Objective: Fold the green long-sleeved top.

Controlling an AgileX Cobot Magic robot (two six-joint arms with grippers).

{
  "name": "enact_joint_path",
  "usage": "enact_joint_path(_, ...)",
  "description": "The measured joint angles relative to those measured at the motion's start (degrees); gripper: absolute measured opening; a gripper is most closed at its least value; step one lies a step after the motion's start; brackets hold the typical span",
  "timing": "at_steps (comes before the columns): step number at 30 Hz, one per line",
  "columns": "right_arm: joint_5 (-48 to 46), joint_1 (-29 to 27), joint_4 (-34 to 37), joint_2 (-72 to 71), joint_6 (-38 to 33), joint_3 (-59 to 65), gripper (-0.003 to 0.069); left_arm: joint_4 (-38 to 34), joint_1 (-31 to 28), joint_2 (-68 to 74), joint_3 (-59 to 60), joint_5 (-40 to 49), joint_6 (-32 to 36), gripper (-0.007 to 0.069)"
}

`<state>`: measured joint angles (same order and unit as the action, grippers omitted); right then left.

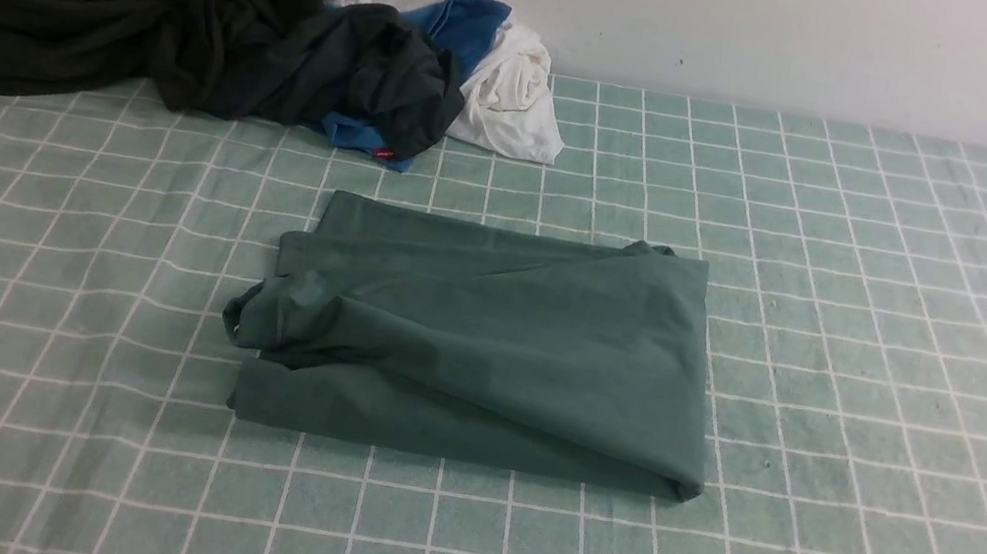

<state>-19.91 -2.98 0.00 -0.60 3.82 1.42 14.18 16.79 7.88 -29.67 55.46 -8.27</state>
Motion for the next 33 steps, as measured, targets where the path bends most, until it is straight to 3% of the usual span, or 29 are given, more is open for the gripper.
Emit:
enact_joint_path(19,0.0,0.0,0.0,0.0,0.1,0.0,-0.0014,-0.3,0.0,0.0,3.0,-2.4,0.0,-0.0003)
enact_joint_path(24,-0.1,0.0,0.0,0.0,0.1,0.0,-0.0014,-2.8,-2.6,-1.0,10.5,-19.1,0.6,-0.0003)
enact_joint_path(27,-0.1,0.0,0.0,0.0,0.1,0.0,-0.0014,-5.7,-7.7,-3.6,17.9,-32.0,2.5,-0.0003)
enact_joint_path(33,-0.1,0.0,0.0,0.0,0.1,0.0,-0.0014,-15.4,-16.4,-8.2,29.3,-39.5,10.5,-0.0003)
